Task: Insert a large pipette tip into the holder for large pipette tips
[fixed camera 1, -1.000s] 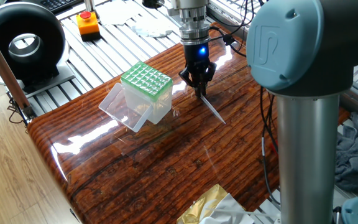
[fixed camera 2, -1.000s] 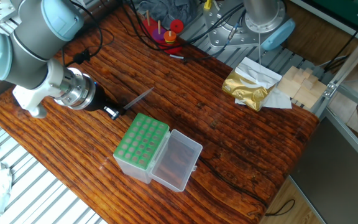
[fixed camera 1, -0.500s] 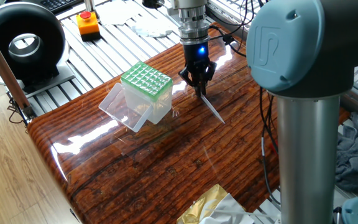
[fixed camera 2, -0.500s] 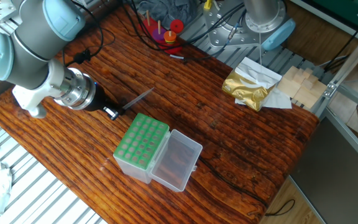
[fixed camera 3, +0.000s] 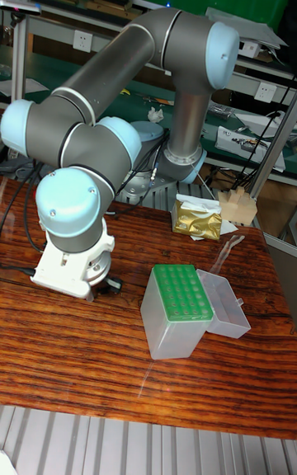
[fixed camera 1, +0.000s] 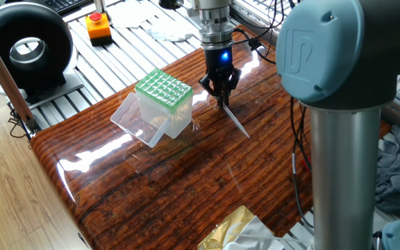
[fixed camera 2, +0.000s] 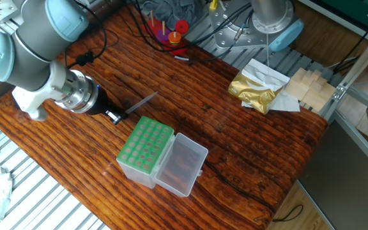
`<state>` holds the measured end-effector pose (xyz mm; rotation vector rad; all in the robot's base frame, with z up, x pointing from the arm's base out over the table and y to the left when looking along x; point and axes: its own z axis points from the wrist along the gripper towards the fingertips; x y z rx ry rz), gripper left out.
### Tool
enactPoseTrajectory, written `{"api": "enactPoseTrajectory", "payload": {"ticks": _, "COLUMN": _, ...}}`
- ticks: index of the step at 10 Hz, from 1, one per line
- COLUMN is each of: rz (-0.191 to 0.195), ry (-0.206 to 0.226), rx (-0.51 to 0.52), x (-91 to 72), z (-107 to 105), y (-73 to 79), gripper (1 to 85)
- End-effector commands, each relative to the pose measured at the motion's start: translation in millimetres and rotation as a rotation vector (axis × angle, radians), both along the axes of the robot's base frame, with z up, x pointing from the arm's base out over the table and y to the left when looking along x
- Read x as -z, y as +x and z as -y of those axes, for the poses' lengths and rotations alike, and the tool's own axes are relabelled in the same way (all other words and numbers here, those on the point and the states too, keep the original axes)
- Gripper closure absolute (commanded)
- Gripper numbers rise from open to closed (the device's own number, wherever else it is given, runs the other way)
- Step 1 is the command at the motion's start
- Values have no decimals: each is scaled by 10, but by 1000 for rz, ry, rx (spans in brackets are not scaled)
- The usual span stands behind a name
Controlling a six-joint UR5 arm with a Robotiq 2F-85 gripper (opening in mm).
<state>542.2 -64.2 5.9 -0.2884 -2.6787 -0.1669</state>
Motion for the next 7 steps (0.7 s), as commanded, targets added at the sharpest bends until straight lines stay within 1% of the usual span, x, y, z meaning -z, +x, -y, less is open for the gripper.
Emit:
{"api": "enactPoseTrajectory", "payload": {"ticks": 1, "rz": 8, "ry": 13, "rx": 18, "x": -94, "z": -54, "y": 29, "gripper": 847}}
{"api": "enactPoseTrajectory", "payload": {"ticks": 3, "rz": 3, "ry": 12, "rx": 26, "x": -190, "z": -70, "y": 15, "gripper": 847}}
{"api": "enactPoseTrajectory", "payload": {"ticks": 5, "rz": 6, "ry": 11, "rx": 29, "x": -325, "z": -69, "y": 22, "gripper": 847}}
{"api": "enactPoseTrajectory", "payload": {"ticks": 7, "rz": 41, "ry": 21, "rx": 25, "x": -437, "z": -57, "y": 122, "gripper": 847}}
